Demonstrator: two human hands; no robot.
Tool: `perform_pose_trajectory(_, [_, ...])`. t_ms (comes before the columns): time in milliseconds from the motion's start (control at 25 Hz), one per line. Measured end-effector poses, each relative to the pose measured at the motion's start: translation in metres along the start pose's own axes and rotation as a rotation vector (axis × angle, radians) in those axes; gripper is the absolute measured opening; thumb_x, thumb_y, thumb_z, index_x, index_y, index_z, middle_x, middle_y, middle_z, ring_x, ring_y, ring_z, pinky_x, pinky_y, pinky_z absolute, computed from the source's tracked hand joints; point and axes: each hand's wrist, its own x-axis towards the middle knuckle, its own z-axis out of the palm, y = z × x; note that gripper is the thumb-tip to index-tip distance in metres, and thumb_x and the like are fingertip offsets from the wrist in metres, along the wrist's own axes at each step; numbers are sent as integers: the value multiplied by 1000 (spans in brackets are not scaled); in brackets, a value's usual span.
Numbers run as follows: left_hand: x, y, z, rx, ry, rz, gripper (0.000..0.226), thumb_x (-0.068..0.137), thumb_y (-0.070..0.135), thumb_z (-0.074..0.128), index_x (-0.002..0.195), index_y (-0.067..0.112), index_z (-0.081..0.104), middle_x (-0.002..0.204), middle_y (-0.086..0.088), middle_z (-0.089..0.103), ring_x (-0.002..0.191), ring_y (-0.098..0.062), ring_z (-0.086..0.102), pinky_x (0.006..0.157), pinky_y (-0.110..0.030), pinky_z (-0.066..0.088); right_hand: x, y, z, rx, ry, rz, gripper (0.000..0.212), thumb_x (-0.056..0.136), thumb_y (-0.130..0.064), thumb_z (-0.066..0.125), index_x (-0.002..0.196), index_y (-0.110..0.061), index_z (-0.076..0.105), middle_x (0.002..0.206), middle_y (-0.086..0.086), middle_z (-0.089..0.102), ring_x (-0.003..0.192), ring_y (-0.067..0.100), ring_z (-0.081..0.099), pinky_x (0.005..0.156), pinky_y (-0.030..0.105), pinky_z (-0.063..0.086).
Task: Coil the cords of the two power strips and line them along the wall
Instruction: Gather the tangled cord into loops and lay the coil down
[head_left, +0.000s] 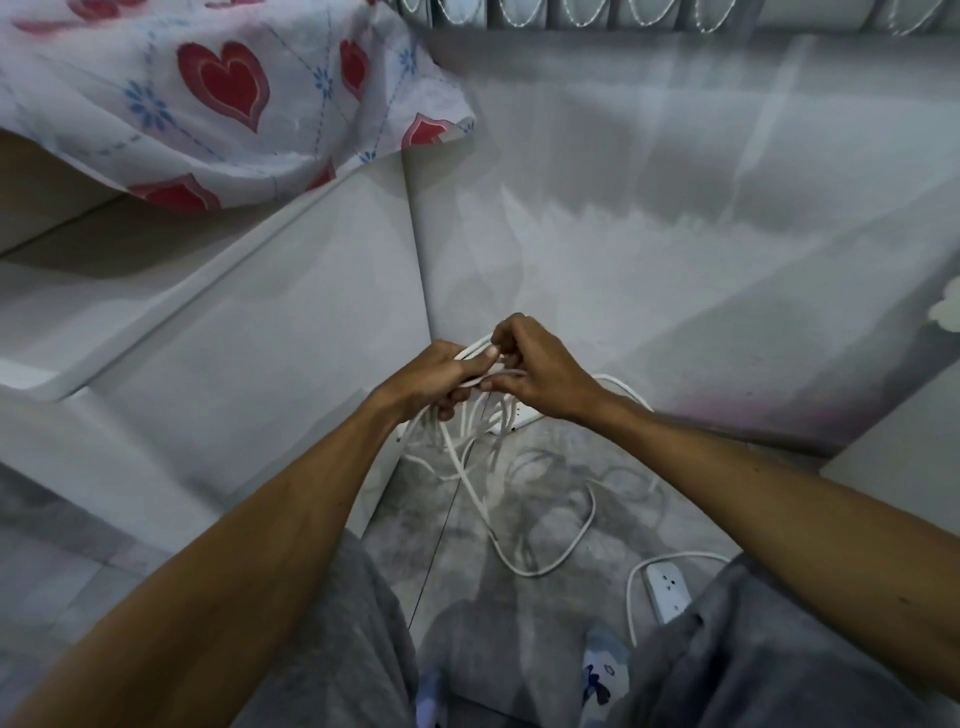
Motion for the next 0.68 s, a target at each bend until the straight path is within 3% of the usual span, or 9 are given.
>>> perform_pose_trajectory(80, [-3,-4,-2,13,-32,-43,50,74,71,72,57,25,63,49,1,36,41,-14,29,43,-24,31,3,14,-4,-195,-76,13,84,69,-46,85,136,-15,45,127,10,50,115,23,51,97,37,47])
perform_pose_trajectory(160, [-4,-8,-6,17,-75,-46,41,68,59,84,61,24,66,49,1,34,41,-13,27,42,-23,28,1,27,-9,-322,-207,55,98,67,-53,83,146,-20,37,141,8,46,128,27,47,105,44,42])
perform_pose_trajectory(240, [-5,-8,-8,-6,-105,-36,32,64,45,91,67,23,69,48,2,32,40,-13,24,43,-22,26,-4,35,-9,-161,-273,148,90,64,-52,87,139,-28,43,134,-3,57,123,20,55,101,39,46])
perform_pose_trajectory(360, [-6,-4,-8,-42,-82,4,24,67,30,92,75,18,72,49,1,32,40,-14,23,43,-23,25,-10,37,-3,220,-185,327,76,55,-50,92,118,-34,53,110,-12,70,104,10,67,92,38,56])
perform_pose_trajectory(440, [-7,-3,-7,-86,-46,29,21,71,25,89,78,15,72,48,0,33,39,-14,24,42,-22,25,-10,37,5,306,-123,355,78,50,-48,95,113,-33,50,104,-10,71,98,9,68,86,35,58])
perform_pose_trajectory(560, [-6,0,-3,-120,-21,41,30,71,28,89,83,8,72,48,-1,35,39,-15,24,42,-23,24,-5,36,14,156,-3,316,70,58,-38,92,110,-24,47,98,-7,71,92,14,69,73,27,53])
perform_pose_trajectory(680, [-4,-1,7,-62,-15,33,22,75,33,85,77,17,70,49,-1,36,40,-16,26,42,-26,24,1,46,13,-123,18,165,43,80,-27,78,108,-7,52,98,8,72,95,37,66,76,37,47])
